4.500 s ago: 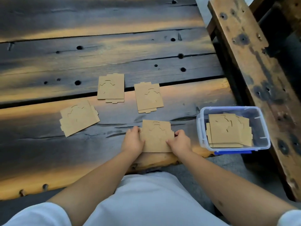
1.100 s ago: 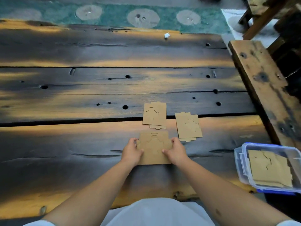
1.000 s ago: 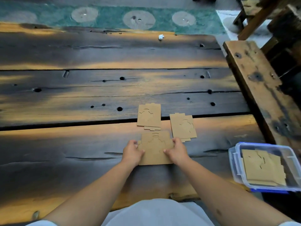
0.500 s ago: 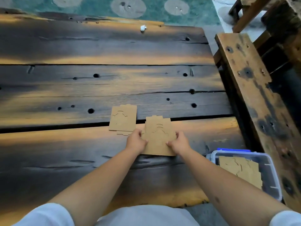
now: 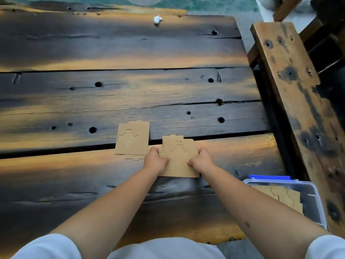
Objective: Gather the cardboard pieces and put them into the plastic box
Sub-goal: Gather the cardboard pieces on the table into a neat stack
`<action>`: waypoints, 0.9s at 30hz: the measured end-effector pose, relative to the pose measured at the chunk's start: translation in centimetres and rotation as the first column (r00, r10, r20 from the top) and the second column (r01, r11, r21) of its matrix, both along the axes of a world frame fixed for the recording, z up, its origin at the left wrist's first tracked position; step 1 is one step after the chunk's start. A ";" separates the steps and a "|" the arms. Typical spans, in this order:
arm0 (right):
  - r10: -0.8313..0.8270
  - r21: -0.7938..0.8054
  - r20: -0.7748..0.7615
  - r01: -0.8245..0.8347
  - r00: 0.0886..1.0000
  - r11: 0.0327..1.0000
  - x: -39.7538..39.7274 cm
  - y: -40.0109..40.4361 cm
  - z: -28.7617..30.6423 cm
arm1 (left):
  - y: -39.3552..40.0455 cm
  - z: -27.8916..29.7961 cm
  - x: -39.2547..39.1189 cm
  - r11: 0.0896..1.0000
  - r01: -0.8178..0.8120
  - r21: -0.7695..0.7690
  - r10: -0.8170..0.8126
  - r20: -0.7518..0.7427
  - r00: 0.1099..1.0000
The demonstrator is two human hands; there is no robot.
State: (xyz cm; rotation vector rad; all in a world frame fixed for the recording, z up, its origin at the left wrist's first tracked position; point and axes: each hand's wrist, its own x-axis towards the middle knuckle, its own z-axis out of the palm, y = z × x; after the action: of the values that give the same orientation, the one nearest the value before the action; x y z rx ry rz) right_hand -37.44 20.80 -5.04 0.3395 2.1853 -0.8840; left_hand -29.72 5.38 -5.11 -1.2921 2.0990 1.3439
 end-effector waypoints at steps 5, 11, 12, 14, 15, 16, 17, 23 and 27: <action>-0.014 -0.057 0.037 0.017 0.999 0.998 0.8 -0.2 0.3 | 0.1 0.2 0.7 0.998 0.053 0.020 -0.053 0.008 0.999; -0.026 -0.194 0.011 0.027 1.000 0.981 2.6 -2.4 0.7 | -2.4 1.0 2.9 1.000 0.006 0.002 -0.006 -0.015 1.000; -0.025 -0.208 -0.004 0.023 1.000 0.978 2.8 -3.2 0.8 | -3.1 1.1 3.3 1.000 0.001 -0.007 -0.001 -0.017 1.000; -0.014 -0.214 -0.024 0.009 1.000 0.977 3.4 -4.9 1.0 | -4.8 1.4 4.1 1.000 -0.018 -0.018 0.018 -0.028 0.999; -0.009 -0.216 -0.034 0.002 0.999 0.976 3.6 -5.8 1.0 | -5.6 1.5 4.4 0.999 -0.031 -0.024 0.030 -0.033 0.999; -0.002 -0.216 -0.048 -0.008 0.999 0.976 3.7 -6.7 1.0 | -6.4 1.7 4.6 0.998 -0.043 -0.035 0.042 -0.034 0.999; 0.008 -0.214 -0.060 -0.020 0.998 0.977 3.9 -7.7 1.1 | -7.2 1.8 4.9 0.997 -0.053 -0.049 0.051 -0.034 0.998; 0.025 -0.223 -0.076 -0.041 0.997 0.974 4.2 -11.9 1.1 | -11.4 2.2 5.2 0.995 -0.089 -0.052 0.084 -0.099 0.992; 0.017 -0.191 -0.049 -0.026 0.999 0.981 3.7 -14.0 0.6 | -13.5 2.1 4.4 0.993 -0.078 -0.091 0.070 -0.091 0.993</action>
State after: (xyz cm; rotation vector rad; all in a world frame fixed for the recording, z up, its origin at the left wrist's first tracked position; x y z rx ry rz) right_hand -33.75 6.82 -4.47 0.2026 2.1211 -1.0906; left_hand -25.34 -8.09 -3.04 -1.3847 2.2180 1.3708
